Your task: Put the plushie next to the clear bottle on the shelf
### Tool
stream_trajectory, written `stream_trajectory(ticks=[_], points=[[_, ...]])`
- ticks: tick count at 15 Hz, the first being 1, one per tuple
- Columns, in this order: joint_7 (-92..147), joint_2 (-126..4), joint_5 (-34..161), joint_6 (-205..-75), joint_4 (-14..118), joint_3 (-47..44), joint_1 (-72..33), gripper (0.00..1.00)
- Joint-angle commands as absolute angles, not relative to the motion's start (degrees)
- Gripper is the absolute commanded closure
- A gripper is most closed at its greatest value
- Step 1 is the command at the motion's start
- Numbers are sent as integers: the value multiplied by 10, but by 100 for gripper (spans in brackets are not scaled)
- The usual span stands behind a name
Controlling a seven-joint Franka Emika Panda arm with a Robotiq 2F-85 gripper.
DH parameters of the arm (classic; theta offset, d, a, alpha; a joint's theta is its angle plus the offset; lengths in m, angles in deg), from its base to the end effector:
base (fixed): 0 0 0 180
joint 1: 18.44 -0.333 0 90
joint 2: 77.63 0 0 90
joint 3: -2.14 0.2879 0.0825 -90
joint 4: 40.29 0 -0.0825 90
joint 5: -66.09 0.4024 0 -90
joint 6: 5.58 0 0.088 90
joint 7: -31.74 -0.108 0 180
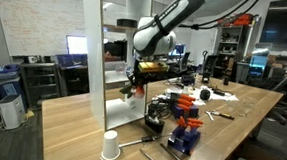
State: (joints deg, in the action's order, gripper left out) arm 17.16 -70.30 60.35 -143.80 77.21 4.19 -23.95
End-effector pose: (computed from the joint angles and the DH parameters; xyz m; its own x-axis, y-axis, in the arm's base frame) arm 0.6015 0.0789 0.3613 0.9691 -0.0526 0.2411 -0.0585 -0.9981 0.0174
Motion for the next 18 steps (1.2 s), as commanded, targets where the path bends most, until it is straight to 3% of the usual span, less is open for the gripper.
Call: stream_trajectory(ticks=[1,18], points=[[131,-750,537,-1432,767,45,-251,96],[64,-587,332,-1546,578,27,-293,96]])
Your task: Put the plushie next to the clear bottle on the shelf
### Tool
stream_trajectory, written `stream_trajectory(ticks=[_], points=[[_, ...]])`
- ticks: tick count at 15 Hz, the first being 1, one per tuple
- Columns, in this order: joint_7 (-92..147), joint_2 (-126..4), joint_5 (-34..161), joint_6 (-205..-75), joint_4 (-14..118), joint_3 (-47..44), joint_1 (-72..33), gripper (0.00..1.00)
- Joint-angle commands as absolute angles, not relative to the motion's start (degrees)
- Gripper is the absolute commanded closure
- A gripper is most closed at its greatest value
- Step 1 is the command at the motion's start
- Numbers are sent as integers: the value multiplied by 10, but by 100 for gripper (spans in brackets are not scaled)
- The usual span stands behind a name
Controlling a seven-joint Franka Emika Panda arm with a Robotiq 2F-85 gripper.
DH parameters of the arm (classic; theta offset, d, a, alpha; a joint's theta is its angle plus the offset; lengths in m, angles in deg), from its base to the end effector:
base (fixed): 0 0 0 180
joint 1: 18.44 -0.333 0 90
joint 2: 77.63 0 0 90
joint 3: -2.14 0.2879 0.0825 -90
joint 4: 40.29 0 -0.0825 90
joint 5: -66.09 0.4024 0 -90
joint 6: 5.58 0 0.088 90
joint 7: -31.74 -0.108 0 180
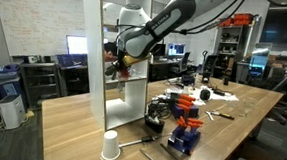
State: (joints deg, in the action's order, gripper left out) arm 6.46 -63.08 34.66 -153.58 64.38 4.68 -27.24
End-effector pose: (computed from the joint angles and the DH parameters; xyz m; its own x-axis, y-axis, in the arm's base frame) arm 0.6570 0.1391 0.4122 0.8241 0.1942 0.5321 0.0721 -0.9677 0.2416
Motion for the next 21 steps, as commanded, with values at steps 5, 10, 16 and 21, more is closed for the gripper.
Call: stream_trajectory(ticks=[5,10,16,21], points=[[75,-546,341,-1548,519,6,-314,96],[67,-514,337,-1566,485,-18,-332,96],[66,-487,339,-1583,464,-44,-347,96],[71,-476,348,-1573,450,-52,-353,63]])
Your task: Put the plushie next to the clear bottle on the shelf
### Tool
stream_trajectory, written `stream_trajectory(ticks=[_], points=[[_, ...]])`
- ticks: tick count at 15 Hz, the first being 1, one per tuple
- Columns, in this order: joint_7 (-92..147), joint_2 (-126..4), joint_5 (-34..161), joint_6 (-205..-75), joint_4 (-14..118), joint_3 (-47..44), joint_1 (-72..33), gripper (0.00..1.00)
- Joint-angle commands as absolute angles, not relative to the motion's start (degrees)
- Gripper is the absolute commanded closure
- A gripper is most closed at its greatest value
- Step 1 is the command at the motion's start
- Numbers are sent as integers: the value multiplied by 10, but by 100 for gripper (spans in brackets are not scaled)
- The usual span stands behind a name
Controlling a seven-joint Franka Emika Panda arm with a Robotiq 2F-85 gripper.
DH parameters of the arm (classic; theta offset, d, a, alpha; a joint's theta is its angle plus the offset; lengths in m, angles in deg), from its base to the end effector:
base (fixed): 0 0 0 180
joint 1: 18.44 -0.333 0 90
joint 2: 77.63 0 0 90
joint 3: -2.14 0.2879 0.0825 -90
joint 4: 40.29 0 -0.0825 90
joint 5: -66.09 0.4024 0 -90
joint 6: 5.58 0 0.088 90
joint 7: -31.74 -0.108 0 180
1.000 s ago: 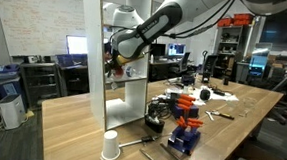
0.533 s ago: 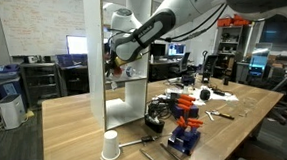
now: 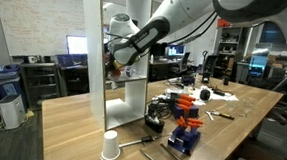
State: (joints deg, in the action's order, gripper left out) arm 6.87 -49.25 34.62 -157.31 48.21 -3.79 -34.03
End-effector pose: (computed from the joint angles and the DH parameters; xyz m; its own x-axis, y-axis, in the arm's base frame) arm 0.7226 0.1495 0.3978 0.7605 0.2290 0.6076 0.0667 -0.9583 0.2777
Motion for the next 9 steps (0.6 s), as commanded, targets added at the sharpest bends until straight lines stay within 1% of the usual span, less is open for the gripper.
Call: stream_trajectory(ticks=[1,5,7,9], points=[[72,-474,349,-1572,447,-53,-353,53],[79,-468,357,-1561,442,-52,-352,16],[86,-469,362,-1547,441,-49,-350,0],[90,-472,368,-1532,442,-47,-350,0]])
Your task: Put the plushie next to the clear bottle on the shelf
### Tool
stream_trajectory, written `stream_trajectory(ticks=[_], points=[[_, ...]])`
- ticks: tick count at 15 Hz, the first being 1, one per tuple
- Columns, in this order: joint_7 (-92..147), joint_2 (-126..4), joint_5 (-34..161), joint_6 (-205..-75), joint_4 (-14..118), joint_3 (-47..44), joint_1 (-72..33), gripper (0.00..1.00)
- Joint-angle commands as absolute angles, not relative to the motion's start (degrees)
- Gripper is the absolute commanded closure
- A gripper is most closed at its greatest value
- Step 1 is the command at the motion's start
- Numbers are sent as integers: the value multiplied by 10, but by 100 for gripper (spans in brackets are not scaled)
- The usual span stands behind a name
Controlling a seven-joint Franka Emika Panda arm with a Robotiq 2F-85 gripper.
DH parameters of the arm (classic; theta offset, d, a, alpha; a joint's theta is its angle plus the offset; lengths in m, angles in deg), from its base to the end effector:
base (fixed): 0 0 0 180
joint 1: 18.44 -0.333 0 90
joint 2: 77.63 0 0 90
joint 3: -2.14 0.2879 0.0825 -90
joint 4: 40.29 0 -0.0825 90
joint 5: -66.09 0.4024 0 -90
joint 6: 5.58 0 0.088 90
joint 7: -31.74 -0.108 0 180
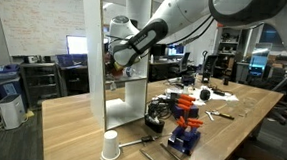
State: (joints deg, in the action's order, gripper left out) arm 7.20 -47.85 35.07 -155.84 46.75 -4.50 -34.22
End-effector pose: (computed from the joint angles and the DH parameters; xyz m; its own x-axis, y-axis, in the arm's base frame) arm 0.7283 0.1439 0.3908 0.7760 0.2234 0.5899 0.0544 -0.9554 0.2902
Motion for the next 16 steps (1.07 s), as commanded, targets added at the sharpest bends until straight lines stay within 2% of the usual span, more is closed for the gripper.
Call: stream_trajectory(ticks=[1,16], points=[[95,-475,372,-1524,443,-44,-348,0],[126,-489,381,-1428,414,-30,-349,0]])
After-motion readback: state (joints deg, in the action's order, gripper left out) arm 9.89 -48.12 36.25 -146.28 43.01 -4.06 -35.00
